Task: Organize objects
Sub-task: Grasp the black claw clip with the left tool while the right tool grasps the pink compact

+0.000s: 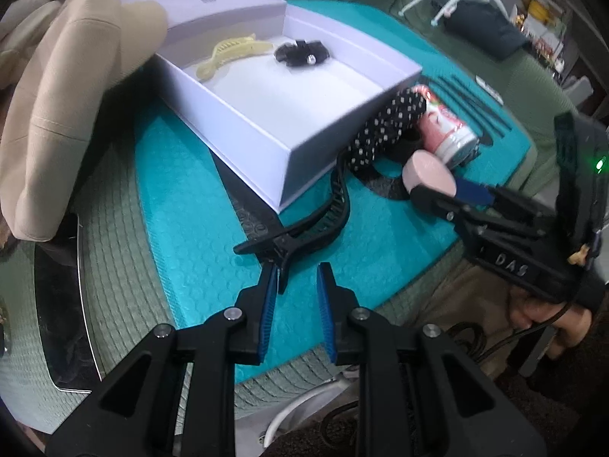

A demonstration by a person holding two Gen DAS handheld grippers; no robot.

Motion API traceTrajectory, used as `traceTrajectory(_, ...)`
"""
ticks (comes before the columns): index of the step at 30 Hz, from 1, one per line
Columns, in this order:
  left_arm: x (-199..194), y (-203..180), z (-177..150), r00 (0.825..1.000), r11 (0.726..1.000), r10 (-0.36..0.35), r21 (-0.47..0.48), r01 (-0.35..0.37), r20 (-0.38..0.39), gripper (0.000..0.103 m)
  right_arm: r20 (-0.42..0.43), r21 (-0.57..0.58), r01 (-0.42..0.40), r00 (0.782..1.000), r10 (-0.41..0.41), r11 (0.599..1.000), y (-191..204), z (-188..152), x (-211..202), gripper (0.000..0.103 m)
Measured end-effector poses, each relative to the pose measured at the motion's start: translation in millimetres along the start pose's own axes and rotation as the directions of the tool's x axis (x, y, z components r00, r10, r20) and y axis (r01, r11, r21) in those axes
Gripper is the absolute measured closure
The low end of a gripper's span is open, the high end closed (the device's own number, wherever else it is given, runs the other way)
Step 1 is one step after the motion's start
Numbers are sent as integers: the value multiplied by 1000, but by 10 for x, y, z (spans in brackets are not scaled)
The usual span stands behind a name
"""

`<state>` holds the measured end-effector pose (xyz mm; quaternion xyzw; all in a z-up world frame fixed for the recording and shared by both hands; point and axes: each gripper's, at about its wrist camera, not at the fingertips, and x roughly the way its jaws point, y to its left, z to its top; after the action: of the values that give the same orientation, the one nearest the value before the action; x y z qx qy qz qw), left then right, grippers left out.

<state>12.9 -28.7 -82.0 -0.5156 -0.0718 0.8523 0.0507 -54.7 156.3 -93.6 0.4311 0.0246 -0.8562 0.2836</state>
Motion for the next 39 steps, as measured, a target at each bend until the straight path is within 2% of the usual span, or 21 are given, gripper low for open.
traceTrajectory(1,-15,7,9,1000,1000,0,0,0,7,81,0,1,-1,1000,1,1000,-1,-1,-1,51)
traceTrajectory(3,-19,30,38,1000,1000,21,2,-21,13,69,-1,2,-2,1000,2,1000,-3,-5,-2,51)
traceTrajectory(5,-18,67,55,999,999,33,-6,-32,26,63,0,0,-3,1000,3,1000,-3,-8,-5,51)
traceTrajectory(7,-29,98,76,999,1000,21,-17,-20,50,62,0,1,-5,1000,5,1000,-4,-11,-7,51)
traceTrajectory(9,-15,97,107,998,1000,5,-11,-5,63,53,-1,1,-5,1000,5,1000,2,-10,-4,51)
traceTrajectory(11,24,60,136,998,1000,4,11,-5,65,50,-4,-4,1,1000,-1,1000,14,-10,-1,51)
traceTrajectory(18,202,-102,185,999,995,2,95,-7,50,49,-7,-21,-2,1000,2,1000,57,-6,22,44)
traceTrajectory(21,260,-144,166,999,995,11,103,-14,33,50,-10,-35,8,1000,-8,999,86,-4,39,41)
traceTrajectory(26,297,-248,114,997,988,51,141,-58,50,50,-20,-85,78,997,-80,993,198,14,116,38)
traceTrajectory(28,297,-303,91,996,982,69,169,-78,59,55,-30,-122,112,993,-116,986,265,27,167,34)
traceTrajectory(30,289,-347,82,997,980,59,185,-69,56,62,-29,-137,127,991,-132,982,289,30,185,33)
traceTrajectory(32,281,-402,69,996,976,67,205,-76,54,68,-28,-130,124,991,-129,984,270,34,176,35)
traceTrajectory(35,267,-478,48,997,970,67,233,-76,43,75,-16,-102,130,991,-132,986,208,23,135,49)
traceTrajectory(39,249,-547,16,998,966,62,249,-67,30,81,-10,-91,113,993,-114,989,184,7,92,51)
